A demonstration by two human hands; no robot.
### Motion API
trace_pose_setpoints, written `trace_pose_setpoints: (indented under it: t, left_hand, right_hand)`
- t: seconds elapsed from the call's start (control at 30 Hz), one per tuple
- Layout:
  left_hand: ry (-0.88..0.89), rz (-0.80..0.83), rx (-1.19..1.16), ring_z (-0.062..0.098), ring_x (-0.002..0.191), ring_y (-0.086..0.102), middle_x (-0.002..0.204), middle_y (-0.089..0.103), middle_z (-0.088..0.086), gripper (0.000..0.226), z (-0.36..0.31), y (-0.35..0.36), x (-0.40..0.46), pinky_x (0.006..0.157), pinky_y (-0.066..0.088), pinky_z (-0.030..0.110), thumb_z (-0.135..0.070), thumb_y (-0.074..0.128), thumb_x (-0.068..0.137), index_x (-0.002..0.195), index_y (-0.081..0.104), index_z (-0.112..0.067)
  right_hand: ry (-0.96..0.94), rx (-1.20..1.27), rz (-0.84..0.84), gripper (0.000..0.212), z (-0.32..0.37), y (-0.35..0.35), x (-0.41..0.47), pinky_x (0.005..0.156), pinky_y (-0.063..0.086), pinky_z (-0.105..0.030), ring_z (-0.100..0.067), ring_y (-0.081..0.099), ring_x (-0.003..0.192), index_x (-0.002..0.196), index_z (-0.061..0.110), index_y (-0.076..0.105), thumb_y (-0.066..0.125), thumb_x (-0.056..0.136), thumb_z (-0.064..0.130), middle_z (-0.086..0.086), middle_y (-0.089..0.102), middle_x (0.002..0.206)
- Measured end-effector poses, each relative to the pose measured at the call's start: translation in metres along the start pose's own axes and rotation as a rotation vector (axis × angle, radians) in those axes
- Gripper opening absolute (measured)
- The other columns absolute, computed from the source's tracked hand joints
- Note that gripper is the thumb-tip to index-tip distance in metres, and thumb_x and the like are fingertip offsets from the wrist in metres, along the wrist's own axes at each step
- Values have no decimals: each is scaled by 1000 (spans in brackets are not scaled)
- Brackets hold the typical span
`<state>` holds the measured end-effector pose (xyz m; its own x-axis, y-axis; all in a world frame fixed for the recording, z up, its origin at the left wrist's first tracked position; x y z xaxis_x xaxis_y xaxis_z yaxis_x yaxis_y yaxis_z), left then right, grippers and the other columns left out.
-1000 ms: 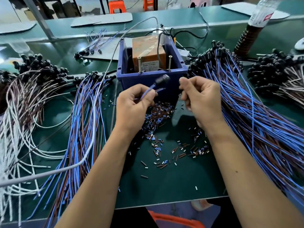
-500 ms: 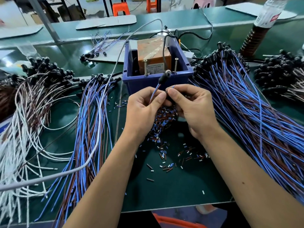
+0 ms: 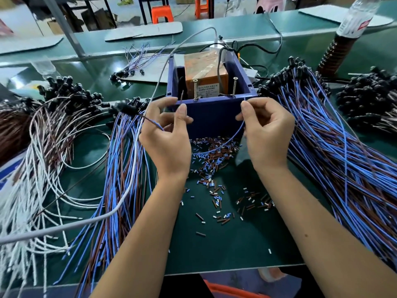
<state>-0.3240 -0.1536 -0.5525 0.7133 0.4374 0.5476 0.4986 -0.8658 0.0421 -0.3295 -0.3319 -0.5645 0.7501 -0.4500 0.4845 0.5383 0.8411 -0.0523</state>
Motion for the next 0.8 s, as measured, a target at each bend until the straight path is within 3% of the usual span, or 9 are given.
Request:
trace_pose_setpoints:
  t: [0.07, 0.2, 0.3, 0.53, 0.67, 0.8]
  left_hand:
    - [24, 10, 1, 15, 68, 72, 70, 69, -6, 4, -1, 2, 2, 69, 56, 30, -9, 69, 97, 99, 71, -6]
    - [70, -17, 23, 15, 68, 71, 71, 70, -1, 7, -2, 6, 5, 70, 54, 26, -7, 68, 97, 97, 74, -8]
    - [103, -33, 77, 14, 68, 69, 71, 70, -4, 9, -2, 6, 5, 71, 55, 27, -8, 68, 97, 97, 76, -8]
    - [106, 32, 80, 16, 72, 72, 73, 72, -3, 9, -4, 6, 3, 74, 59, 42, -11, 68, 97, 98, 78, -11]
    - [93, 36, 66, 17, 71, 71, 72, 71, -2, 9, -4, 5, 1, 73, 58, 42, -8, 68, 97, 97, 78, -10]
    - [100, 44, 61, 17, 71, 70, 73, 71, 0, 9, -4, 6, 1, 70, 57, 35, -8, 69, 96, 96, 77, -10]
  right_hand:
    - [-137, -126, -95, 12, 7, 1, 0, 65, 58, -32, -10, 69, 66, 90, 11, 74, 68, 99, 16, 4, 72, 74]
    - [-315, -242, -176, 13, 20, 7, 5, 68, 49, -13, -4, 66, 69, 97, 7, 80, 68, 98, 14, 6, 74, 80]
    - [-375, -292, -157, 15, 22, 12, 6, 77, 54, -16, -10, 72, 80, 101, 2, 81, 68, 98, 9, -3, 79, 90]
    - [-401, -284, -130, 16, 24, 13, 4, 78, 56, -19, -13, 72, 83, 102, 1, 81, 66, 99, 7, -5, 79, 91]
    - [-398, -281, -123, 17, 24, 13, 3, 79, 52, -14, -12, 72, 84, 103, 1, 80, 65, 99, 7, -5, 78, 92]
    - [-389, -273, -114, 18, 22, 13, 3, 78, 55, -18, -12, 72, 85, 104, 1, 80, 64, 100, 8, -4, 78, 93]
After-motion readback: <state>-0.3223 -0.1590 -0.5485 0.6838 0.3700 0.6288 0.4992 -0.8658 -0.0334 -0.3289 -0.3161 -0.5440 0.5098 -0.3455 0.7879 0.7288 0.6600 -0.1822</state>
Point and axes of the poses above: each hand's wrist, its own x-axis towards the middle knuckle, its own y-axis out of the palm, z = x × y, the point moved 2 cm from there along x, towards the middle knuckle
